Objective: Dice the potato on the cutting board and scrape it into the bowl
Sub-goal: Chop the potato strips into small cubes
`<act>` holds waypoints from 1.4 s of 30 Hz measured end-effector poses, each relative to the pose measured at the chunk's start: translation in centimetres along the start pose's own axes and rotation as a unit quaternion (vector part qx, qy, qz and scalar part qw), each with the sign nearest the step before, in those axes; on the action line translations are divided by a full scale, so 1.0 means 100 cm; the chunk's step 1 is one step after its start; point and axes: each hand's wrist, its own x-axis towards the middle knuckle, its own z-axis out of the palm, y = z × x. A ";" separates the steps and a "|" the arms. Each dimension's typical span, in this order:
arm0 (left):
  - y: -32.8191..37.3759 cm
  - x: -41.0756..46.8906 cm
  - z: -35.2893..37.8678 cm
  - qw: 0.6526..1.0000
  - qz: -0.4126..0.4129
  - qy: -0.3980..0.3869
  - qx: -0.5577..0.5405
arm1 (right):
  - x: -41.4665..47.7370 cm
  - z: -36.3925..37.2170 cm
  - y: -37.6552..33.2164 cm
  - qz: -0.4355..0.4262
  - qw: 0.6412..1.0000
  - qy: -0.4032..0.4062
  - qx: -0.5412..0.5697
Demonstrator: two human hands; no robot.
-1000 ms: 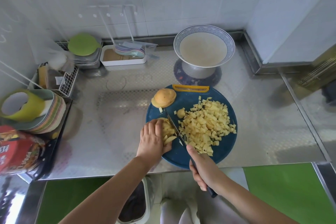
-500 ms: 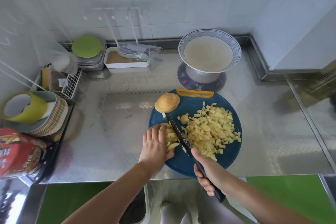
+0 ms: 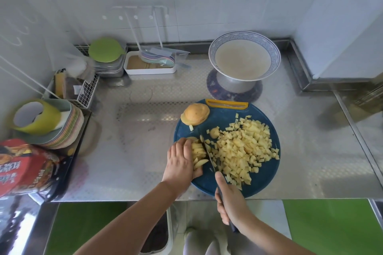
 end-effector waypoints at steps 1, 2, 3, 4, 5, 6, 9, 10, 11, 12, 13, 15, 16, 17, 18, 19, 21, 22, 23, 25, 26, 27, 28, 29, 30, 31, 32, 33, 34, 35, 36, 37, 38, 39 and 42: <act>0.001 -0.001 0.000 1.000 -0.006 -0.002 -0.003 | -0.001 -0.004 -0.001 -0.003 1.000 -0.007 0.004; 0.002 0.000 -0.001 1.000 -0.013 -0.003 -0.009 | -0.003 -0.009 -0.003 -0.007 1.000 -0.014 0.001; 0.003 -0.001 -0.002 1.000 -0.020 -0.003 -0.014 | -0.006 -0.012 -0.004 -0.011 1.000 -0.022 -0.005; 0.003 0.000 -0.002 0.999 -0.026 -0.004 -0.018 | -0.010 -0.016 -0.007 -0.017 0.999 -0.031 -0.009; 0.004 0.000 -0.004 0.999 -0.031 -0.007 -0.022 | -0.013 -0.019 -0.009 -0.022 0.999 -0.041 -0.008; 0.004 0.000 -0.005 0.999 -0.034 -0.010 -0.022 | -0.016 -0.022 -0.011 -0.028 0.998 -0.052 -0.005; 0.005 0.000 -0.007 0.999 -0.029 -0.014 -0.018 | -0.024 -0.027 -0.015 -0.044 0.996 -0.069 -0.017; 0.004 0.000 -0.007 0.999 -0.028 -0.015 -0.019 | -0.025 -0.027 -0.016 -0.046 0.996 -0.070 -0.024; 0.005 -0.001 -0.007 0.999 -0.027 -0.016 -0.021 | -0.027 -0.028 -0.016 -0.044 0.996 -0.071 -0.024; 0.005 -0.001 -0.007 0.999 -0.026 -0.017 -0.022 | -0.029 -0.028 -0.015 -0.039 0.996 -0.073 -0.018; 0.006 -0.001 -0.008 0.999 -0.025 -0.018 -0.021 | -0.031 -0.028 -0.016 -0.034 0.996 -0.076 -0.011; 0.005 0.000 -0.008 0.999 -0.025 -0.021 -0.018 | -0.032 -0.027 -0.016 -0.024 0.996 -0.084 -0.003; 0.005 0.000 -0.008 0.999 -0.025 -0.022 -0.017 | -0.031 -0.026 -0.016 -0.020 0.996 -0.087 -0.003; 0.005 0.001 -0.008 0.999 -0.025 -0.024 -0.018 | -0.031 -0.025 -0.016 -0.017 0.996 -0.087 -0.003; 0.004 0.001 -0.007 0.999 -0.026 -0.027 -0.019 | -0.029 -0.023 -0.015 -0.016 0.996 -0.084 -0.005; 0.004 0.001 -0.007 0.999 -0.027 -0.031 -0.020 | -0.028 -0.022 -0.014 -0.017 0.997 -0.077 -0.009; 0.003 0.000 -0.005 0.999 -0.021 -0.029 -0.019 | -0.023 -0.019 -0.012 -0.020 0.998 -0.058 -0.024; 0.003 0.000 -0.004 0.999 -0.017 -0.025 -0.021 | -0.021 -0.017 -0.011 -0.017 0.998 -0.048 -0.032; 0.003 0.000 -0.004 0.999 -0.016 -0.022 -0.022 | -0.018 -0.016 -0.011 -0.008 0.999 -0.039 -0.035; 0.003 0.000 -0.003 1.000 -0.007 -0.018 -0.010 | -0.014 -0.015 -0.011 0.028 0.999 -0.031 -0.024; 0.003 0.001 -0.002 1.000 -0.002 -0.015 -0.002 | -0.012 -0.016 -0.011 0.043 0.998 -0.034 -0.015; 0.004 0.001 -0.002 1.000 0.001 -0.010 0.004 | -0.011 -0.017 -0.010 0.050 0.998 -0.039 -0.008; 0.004 0.002 0.000 1.000 0.001 -0.006 0.005 | -0.009 -0.018 -0.010 0.051 0.998 -0.041 -0.003; 0.002 0.002 0.001 1.000 -0.001 -0.001 0.001 | -0.008 -0.018 -0.010 0.052 0.998 -0.043 -0.002; 0.002 0.002 0.002 1.000 -0.001 0.008 -0.002 | -0.007 -0.020 -0.010 0.048 0.998 -0.041 0.000; 0.002 0.002 0.002 1.000 0.000 0.017 -0.004 | -0.007 -0.021 -0.012 0.041 0.998 -0.040 0.001; 0.002 0.001 0.004 1.000 -0.001 0.022 -0.005 | -0.005 -0.021 -0.014 0.032 0.999 -0.041 -0.001; 0.002 0.001 0.003 1.000 -0.001 0.023 -0.005 | -0.005 -0.022 -0.018 0.020 0.999 -0.042 -0.004; 0.002 0.002 0.003 1.000 -0.003 0.024 -0.006 | -0.006 -0.023 -0.022 0.008 0.999 -0.045 -0.008; 0.002 0.002 0.003 1.000 -0.008 0.025 -0.007 | -0.006 -0.025 -0.025 -0.001 0.999 -0.048 -0.011; 0.002 0.002 0.003 0.999 -0.012 0.029 -0.012 | -0.007 -0.026 -0.028 -0.008 0.999 -0.052 -0.013; 0.002 0.002 0.003 0.999 -0.016 0.032 -0.024 | -0.009 -0.026 -0.029 -0.015 0.998 -0.056 -0.021; 0.001 0.000 0.004 0.998 -0.018 0.034 -0.042 | -0.011 -0.026 -0.030 -0.026 0.997 -0.060 -0.035; 0.001 -0.001 0.004 0.997 -0.018 0.035 -0.063 | -0.014 -0.026 -0.030 -0.035 0.996 -0.061 -0.048; -0.001 -0.003 0.003 0.990 -0.027 0.032 -0.132 | -0.019 -0.022 -0.028 -0.029 0.996 -0.061 -0.053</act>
